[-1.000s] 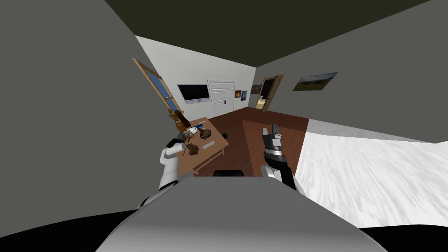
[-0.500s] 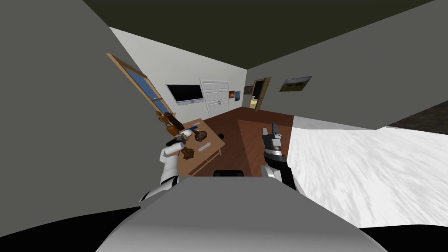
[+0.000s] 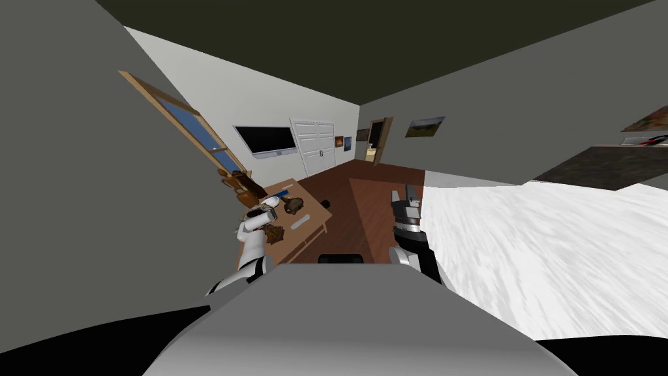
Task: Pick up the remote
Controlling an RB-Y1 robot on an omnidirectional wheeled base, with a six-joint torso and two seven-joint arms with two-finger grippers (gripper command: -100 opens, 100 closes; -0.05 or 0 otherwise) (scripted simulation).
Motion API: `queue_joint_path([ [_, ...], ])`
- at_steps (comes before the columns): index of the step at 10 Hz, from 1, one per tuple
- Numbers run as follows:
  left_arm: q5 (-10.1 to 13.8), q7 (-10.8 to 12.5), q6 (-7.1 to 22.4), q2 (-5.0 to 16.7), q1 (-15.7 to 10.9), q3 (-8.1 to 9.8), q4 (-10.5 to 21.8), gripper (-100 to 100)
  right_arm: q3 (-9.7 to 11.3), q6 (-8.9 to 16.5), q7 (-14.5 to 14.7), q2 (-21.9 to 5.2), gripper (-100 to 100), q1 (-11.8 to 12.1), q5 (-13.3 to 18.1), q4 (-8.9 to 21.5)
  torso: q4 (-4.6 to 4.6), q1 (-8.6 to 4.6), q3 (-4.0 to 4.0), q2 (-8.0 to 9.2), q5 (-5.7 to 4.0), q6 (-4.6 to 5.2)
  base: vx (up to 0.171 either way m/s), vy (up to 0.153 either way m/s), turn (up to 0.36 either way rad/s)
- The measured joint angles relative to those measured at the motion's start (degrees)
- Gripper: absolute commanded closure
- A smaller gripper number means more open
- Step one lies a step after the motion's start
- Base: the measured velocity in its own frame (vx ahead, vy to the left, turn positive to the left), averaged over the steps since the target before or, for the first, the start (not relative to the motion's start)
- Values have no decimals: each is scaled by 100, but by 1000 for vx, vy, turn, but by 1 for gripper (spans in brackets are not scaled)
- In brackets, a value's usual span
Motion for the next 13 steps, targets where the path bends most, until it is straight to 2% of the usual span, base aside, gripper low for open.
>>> queue_joint_path([
  [1,8,25,38,58,-85,42,287,-100,-1,0,0,0,0,1,0,0,-1,2,0,0,1,-5,15,-12,-216],
  [4,20,164,458,152,-187,233,705,-100,0,0,0,0,0,0,0,0,0,1,-1,-2,0,-2,16,-6,-156],
  [6,69,179,545,231,-239,289,1018,-100,-1,0,0,0,0,1,0,0,-1,6,1,2,2,-9,13,-1,-85],
  [9,50,325,803,384,-415,420,1565,-100,0,0,0,0,0,1,0,0,-1,5,-3,-6,1,-2,26,5,-149],
  [10,34,374,826,391,-447,440,1781,-100,-1,0,0,0,0,2,0,0,-2,7,-4,-6,2,-8,28,5,-199],
  [11,75,400,882,510,-512,500,2076,-100,-1,0,0,0,0,1,0,0,-2,7,-4,-6,1,-4,25,9,-90],
  [13,96,481,1092,559,-504,574,2301,-100,-1,0,0,0,0,1,0,0,-2,5,-4,-6,1,-4,30,5,-133],
])
